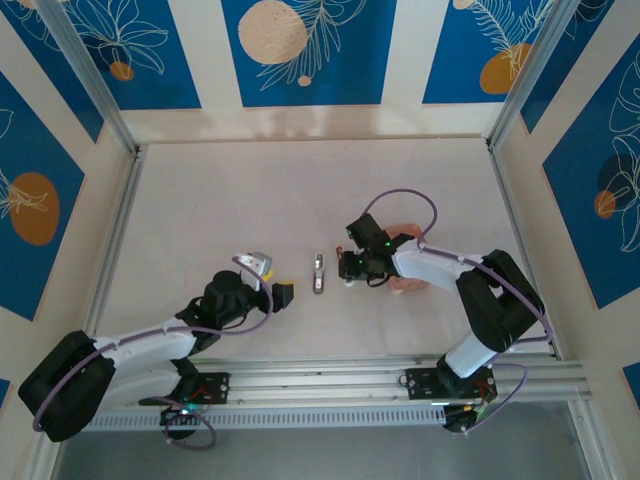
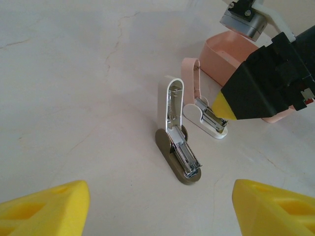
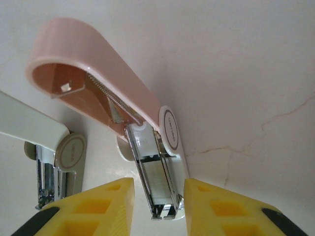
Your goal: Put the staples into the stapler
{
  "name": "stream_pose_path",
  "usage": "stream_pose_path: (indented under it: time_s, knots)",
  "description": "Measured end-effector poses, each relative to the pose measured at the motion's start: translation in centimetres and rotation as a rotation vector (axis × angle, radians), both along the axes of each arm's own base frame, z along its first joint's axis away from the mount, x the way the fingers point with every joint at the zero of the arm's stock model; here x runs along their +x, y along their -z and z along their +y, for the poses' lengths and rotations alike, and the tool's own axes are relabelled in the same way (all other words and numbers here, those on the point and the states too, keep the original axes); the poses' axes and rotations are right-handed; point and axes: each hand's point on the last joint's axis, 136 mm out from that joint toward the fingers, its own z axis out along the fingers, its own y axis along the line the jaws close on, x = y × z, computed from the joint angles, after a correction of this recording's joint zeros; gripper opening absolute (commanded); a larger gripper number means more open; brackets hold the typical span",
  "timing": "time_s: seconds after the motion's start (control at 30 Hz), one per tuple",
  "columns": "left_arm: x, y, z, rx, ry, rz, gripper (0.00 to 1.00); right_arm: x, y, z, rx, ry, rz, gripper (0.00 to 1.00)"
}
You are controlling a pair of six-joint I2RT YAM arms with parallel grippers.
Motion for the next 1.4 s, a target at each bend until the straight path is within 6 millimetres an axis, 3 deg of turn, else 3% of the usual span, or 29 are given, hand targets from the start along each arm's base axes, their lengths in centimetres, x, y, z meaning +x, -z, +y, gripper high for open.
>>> stream_pose_path:
  time_s: [0.8,0.97,1.2,1.4]
  knots:
    - [0.0,0.1,0.0,0.002,0.0,0.003,0.76,-0.1,1.0,-0.6,-0.001,0.016,0.055,0.28]
    - [0.0,0.1,0.0,0.002,0.0,0.003,0.76,-0.6,0.0,-0.9,-0.001,0.015,0.047,0.29]
    - [0.0,0.0,0.0,0.001,0.0,0.002,0.76,0.2,-1.8,-0.4,0.027,0.012,0.005,0.3]
    - [0.0,-0.3,0.0,-0.004,0.0,-0.005,0.76,1.1,-0.7,0.2,0.016,0.003,0.016,0.29]
